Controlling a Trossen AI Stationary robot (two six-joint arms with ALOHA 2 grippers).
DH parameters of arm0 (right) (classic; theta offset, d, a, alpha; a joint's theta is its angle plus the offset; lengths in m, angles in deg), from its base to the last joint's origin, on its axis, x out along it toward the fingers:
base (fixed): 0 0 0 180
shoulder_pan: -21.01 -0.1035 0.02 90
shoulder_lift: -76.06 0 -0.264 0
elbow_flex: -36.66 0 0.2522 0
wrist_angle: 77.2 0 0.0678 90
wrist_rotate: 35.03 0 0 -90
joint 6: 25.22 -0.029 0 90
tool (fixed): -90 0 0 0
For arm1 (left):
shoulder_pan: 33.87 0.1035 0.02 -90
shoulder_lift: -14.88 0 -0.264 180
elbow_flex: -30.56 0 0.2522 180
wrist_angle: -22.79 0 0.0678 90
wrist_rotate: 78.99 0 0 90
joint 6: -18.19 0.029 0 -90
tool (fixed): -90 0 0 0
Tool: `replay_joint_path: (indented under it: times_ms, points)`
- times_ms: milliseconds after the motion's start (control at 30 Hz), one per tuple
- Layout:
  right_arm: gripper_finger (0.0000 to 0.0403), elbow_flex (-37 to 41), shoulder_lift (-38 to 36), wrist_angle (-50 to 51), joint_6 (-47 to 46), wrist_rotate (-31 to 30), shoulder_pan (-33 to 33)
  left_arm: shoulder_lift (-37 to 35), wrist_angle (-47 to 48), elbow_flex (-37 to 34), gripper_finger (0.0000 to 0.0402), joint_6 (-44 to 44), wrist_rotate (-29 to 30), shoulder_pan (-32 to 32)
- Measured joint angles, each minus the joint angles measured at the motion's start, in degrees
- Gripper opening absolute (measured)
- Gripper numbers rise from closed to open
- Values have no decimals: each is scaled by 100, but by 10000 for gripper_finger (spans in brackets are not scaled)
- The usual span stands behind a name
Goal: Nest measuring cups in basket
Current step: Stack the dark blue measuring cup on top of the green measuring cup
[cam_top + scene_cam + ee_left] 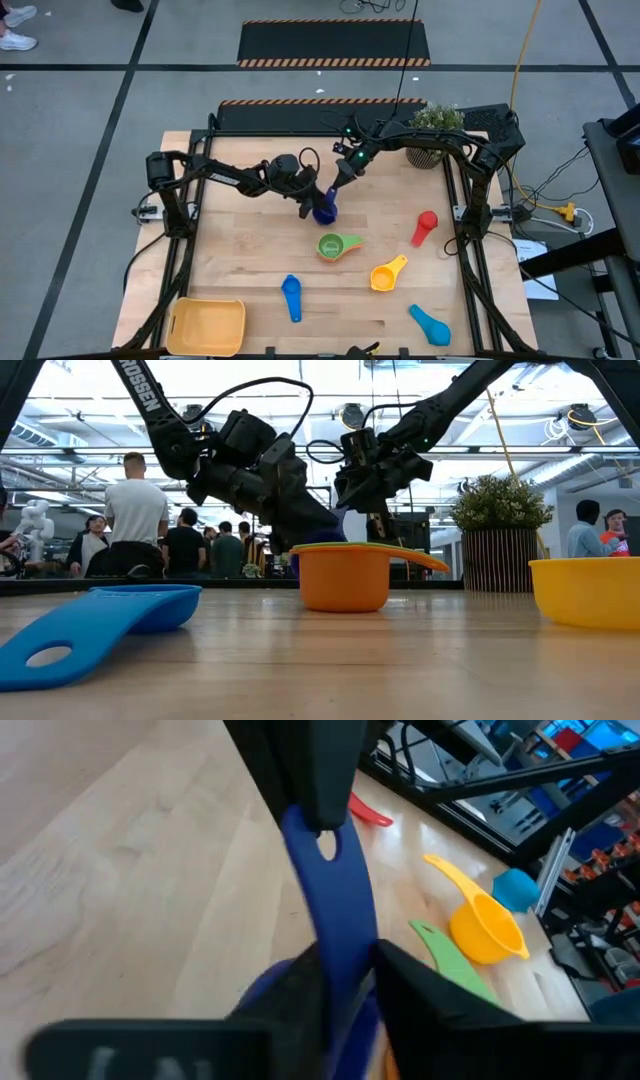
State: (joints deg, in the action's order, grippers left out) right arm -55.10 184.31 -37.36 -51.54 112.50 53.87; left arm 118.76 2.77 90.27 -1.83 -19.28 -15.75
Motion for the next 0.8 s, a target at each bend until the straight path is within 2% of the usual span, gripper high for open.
replay_joint_path:
  times_ms: [133,467,600,800]
  points:
    - [1,-2,0,-22,38,26,7,0,-2,0,12,-19,-19,-1]
    - [12,-2,-56,24,-176,98,13,-66,-40,0,6,-298,-33,-32]
    - [49,-2,-189,59,-698,-277,15,-111,-24,0,5,-465,8,-34]
    - [130,0,-464,261,-1113,-786,72,-125,1,0,5,-616,-12,-124]
